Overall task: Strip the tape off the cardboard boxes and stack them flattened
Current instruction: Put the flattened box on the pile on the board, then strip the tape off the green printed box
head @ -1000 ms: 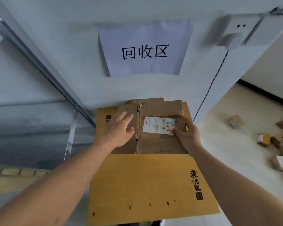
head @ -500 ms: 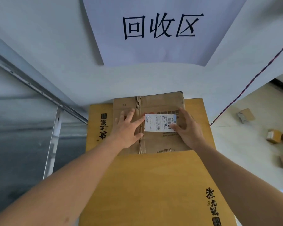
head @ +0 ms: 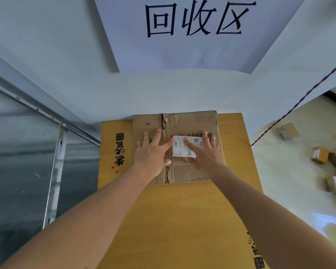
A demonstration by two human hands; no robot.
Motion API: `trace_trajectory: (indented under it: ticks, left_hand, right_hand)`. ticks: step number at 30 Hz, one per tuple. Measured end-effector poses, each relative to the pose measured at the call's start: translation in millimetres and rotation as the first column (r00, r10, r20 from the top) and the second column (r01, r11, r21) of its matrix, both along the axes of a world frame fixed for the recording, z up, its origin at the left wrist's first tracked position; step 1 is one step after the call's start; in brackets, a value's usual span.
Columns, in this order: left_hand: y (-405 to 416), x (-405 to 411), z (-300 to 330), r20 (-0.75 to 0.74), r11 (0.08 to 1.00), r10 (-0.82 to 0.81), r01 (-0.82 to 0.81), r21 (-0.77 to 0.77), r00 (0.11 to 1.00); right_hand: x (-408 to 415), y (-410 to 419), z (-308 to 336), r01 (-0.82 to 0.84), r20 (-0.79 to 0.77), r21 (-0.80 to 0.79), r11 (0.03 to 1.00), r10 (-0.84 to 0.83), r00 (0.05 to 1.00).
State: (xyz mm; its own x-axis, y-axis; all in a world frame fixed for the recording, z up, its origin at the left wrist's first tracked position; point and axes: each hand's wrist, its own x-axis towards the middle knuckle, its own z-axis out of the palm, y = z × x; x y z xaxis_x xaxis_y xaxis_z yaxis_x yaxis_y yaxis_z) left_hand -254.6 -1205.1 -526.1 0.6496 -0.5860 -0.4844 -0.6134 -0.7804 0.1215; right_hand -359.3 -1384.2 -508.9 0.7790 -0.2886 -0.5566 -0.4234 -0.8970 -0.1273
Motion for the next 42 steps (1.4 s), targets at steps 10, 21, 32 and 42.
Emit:
trace_trajectory:
  ticks: [10,21,32,42]
  left_hand:
    - [-2.5,5.5,24.6,-0.042,1.0,-0.016,0.016,0.005,0.999]
    - [16.2,-13.8,133.1,0.109,0.971,-0.018,0.044,-0.236,0.994]
    - [80.3,-131.0,263.9,0.289,0.945,0.13,-0.03,-0.327,0.948]
    - [158.0,-283.7,388.5,0.436,0.898,0.345,-0.157,-0.411,0.831]
  right_hand:
    - [5.0,1.7,11.6,0.13,-0.01,0.091,0.987,-0.129,0.992]
    - [-15.1,23.0,113.8,0.01,0.324,0.077,0.997,-0.035,0.945]
    - [-108.0,50.7,262.4,-0.216,0.478,-0.033,0.976,0.205,0.854]
    - [-215.2,104.5,384.9,-0.454,0.597,-0.119,0.883,0.429,0.678]
